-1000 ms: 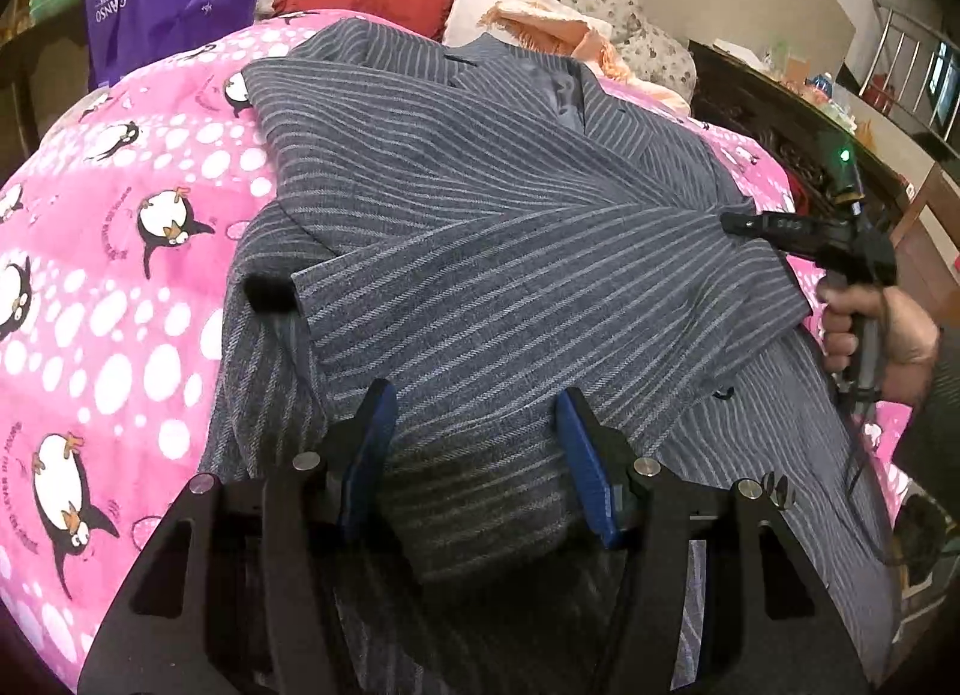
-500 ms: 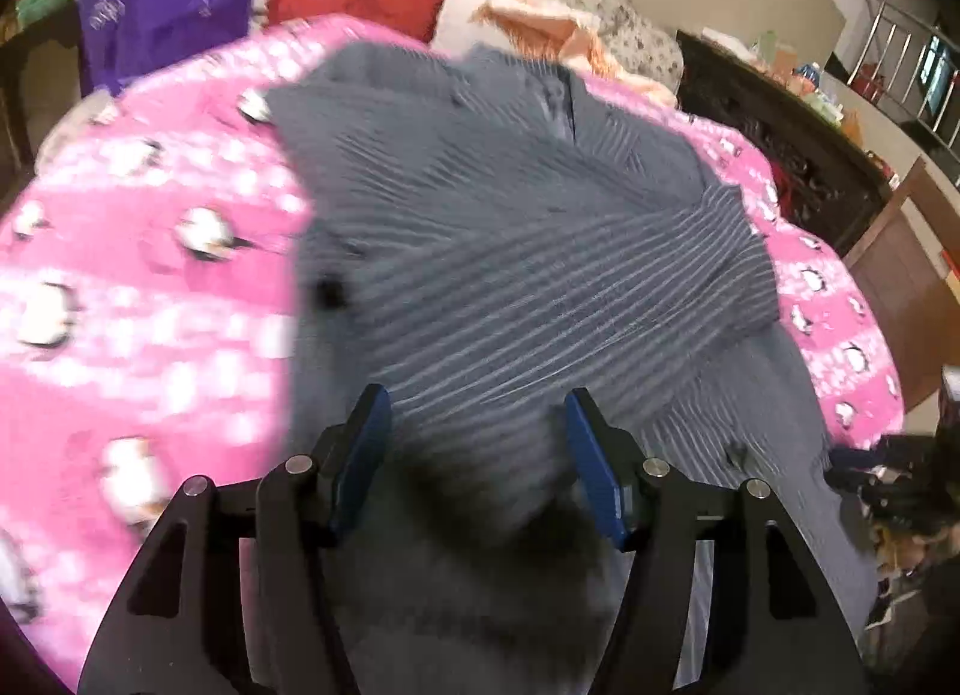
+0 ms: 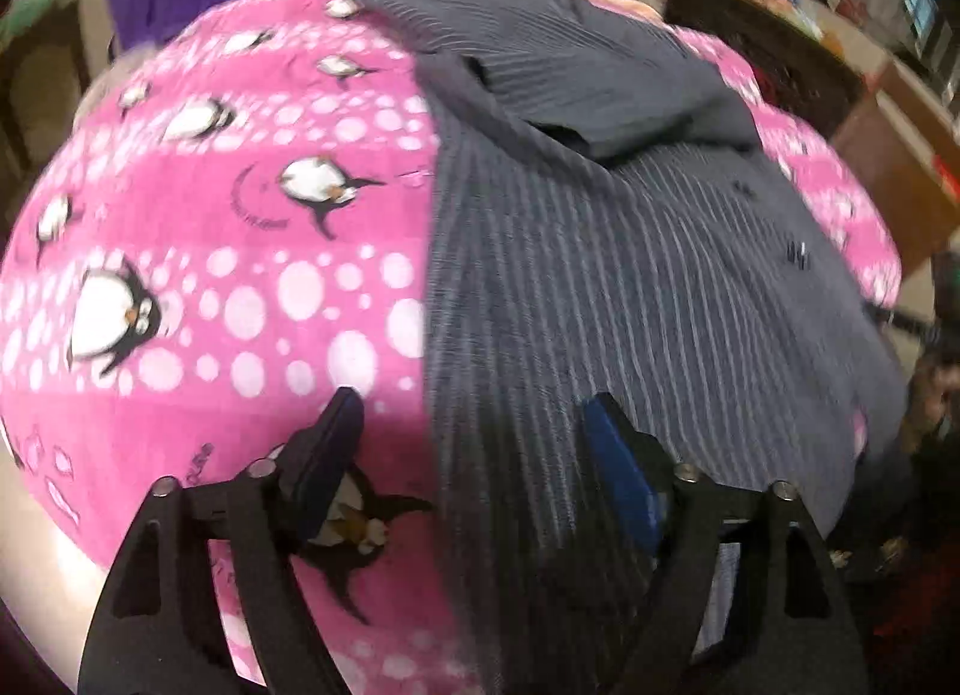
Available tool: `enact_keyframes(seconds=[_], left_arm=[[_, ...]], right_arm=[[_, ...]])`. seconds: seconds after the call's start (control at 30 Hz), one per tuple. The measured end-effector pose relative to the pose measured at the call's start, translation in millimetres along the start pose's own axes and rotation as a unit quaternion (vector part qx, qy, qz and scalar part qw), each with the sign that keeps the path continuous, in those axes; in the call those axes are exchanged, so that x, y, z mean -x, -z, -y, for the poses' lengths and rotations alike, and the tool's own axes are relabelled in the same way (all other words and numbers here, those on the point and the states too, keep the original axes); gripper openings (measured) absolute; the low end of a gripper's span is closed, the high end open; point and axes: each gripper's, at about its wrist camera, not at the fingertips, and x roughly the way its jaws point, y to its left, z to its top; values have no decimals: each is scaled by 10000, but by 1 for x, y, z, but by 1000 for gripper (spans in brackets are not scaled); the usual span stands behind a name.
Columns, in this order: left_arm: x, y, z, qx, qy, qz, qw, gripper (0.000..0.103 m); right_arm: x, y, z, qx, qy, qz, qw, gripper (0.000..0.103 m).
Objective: Fold large clothes
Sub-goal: 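Grasp the blazer side edge with the left tool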
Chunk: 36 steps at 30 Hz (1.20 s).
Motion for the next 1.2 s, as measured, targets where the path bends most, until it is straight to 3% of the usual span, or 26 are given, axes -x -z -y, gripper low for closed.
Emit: enact_keyframes(seconds=[0.2, 0.33, 0.47, 0.57, 0.63, 0.67, 0.73, 0.83, 0.93, 1.0, 1.13, 1.2], left_arm=[[-1, -12, 4, 69, 664, -164, 9976, 84], [-7, -22, 7, -83, 544, -117, 9984, 84], [-13, -35, 11, -99, 703, -187, 9973, 84], [-7, -35, 19, -251, 1131, -261, 9929, 71], [-3, -31, 17, -321, 1034, -238, 9938, 58], [-4, -30, 13, -275, 932, -236, 9950, 54], [-6, -26, -2, 5, 852, -245, 9961, 36], [-4, -23, 0, 46, 1195, -316, 9923, 36], [-7, -24, 12, -514, 988, -418, 9929, 36], [-10, -30, 4, -352, 1155, -430, 9917, 36], [-10, -29, 7, -271, 1512, -495, 9869, 53], [-10, -28, 12, -400, 1499, -504, 9866, 53]], right_arm=[[8, 4, 2, 60, -532, -156, 9984, 46], [6, 10, -2, 225, -759, -268, 9965, 46], [0, 0, -5, 203, -941, -88, 9953, 45], [1, -3, -14, 416, -1103, 9, 9930, 45], [-7, -1, -13, 536, -875, -153, 9946, 42], [-11, 1, -8, 428, -897, -205, 9948, 38], [-6, 0, -5, 310, -1058, -70, 9939, 37], [-6, 2, -9, 389, -1107, -35, 9931, 37], [-13, 1, -5, 341, -1075, -95, 9936, 36], [-13, 0, -7, 362, -1132, -105, 9929, 37], [-15, 4, -6, 323, -1249, -134, 9915, 37], [-14, 4, -6, 282, -1252, -109, 9917, 37]])
